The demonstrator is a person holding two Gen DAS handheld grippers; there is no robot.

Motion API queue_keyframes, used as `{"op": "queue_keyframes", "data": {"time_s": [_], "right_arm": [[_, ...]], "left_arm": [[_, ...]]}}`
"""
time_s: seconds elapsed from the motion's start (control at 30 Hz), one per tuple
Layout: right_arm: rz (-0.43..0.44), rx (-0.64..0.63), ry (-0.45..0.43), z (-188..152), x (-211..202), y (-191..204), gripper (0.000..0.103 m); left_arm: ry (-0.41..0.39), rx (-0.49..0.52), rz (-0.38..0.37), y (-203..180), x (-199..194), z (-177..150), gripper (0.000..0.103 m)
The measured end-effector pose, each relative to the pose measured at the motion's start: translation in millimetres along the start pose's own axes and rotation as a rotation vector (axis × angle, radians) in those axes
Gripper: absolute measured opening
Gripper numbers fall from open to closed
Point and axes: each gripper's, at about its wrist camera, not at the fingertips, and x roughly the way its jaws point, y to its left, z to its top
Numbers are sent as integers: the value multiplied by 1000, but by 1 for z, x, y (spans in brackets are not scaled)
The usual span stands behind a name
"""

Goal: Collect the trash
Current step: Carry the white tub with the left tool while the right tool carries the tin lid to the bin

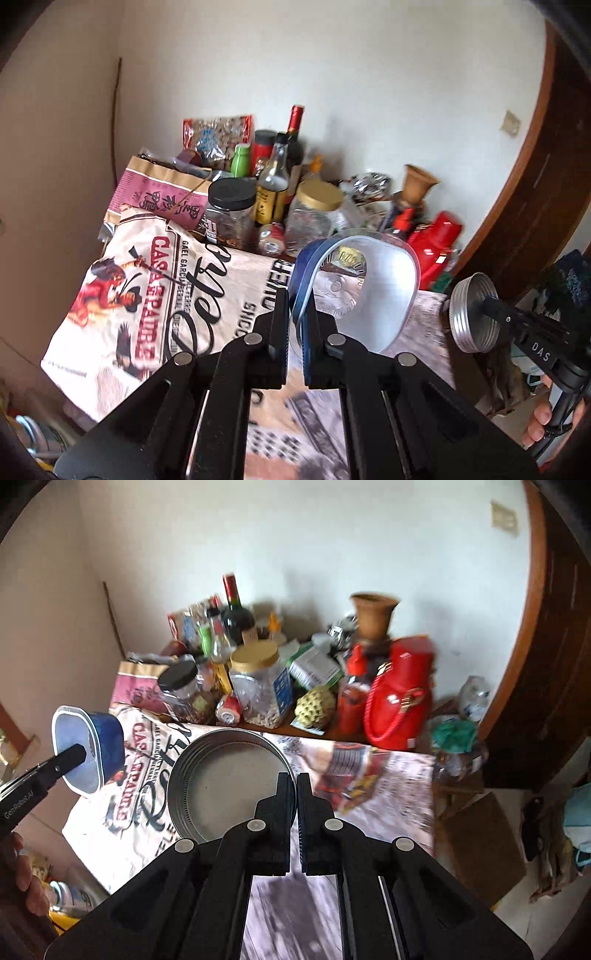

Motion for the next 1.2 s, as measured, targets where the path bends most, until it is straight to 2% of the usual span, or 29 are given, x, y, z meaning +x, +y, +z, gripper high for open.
{"op": "queue_keyframes", "data": {"time_s": [0.2, 0.33, 0.57, 0.67, 1.0, 1.2], "right_arm": [[4, -17, -95, -17, -69, -2, 3], [10, 8, -139, -33, -104, 1, 3], [-28, 52, -177, -72, -146, 26, 3], [-52, 79, -190, -99, -167, 48, 3], [-90, 173, -171, -193, -222, 115, 3], [-95, 201, -113, -236, -237, 137, 3]], "left_arm": [[-56, 13, 8, -18, -69, -17, 4], [-82, 36, 9, -21, -102, -28, 4], [-71, 105, -32, -4, -148, -65, 4], [-76, 127, -70, 13, -175, -88, 4], [-24, 195, -114, 79, -262, -170, 4], [50, 190, -121, 99, -283, -205, 4]]}}
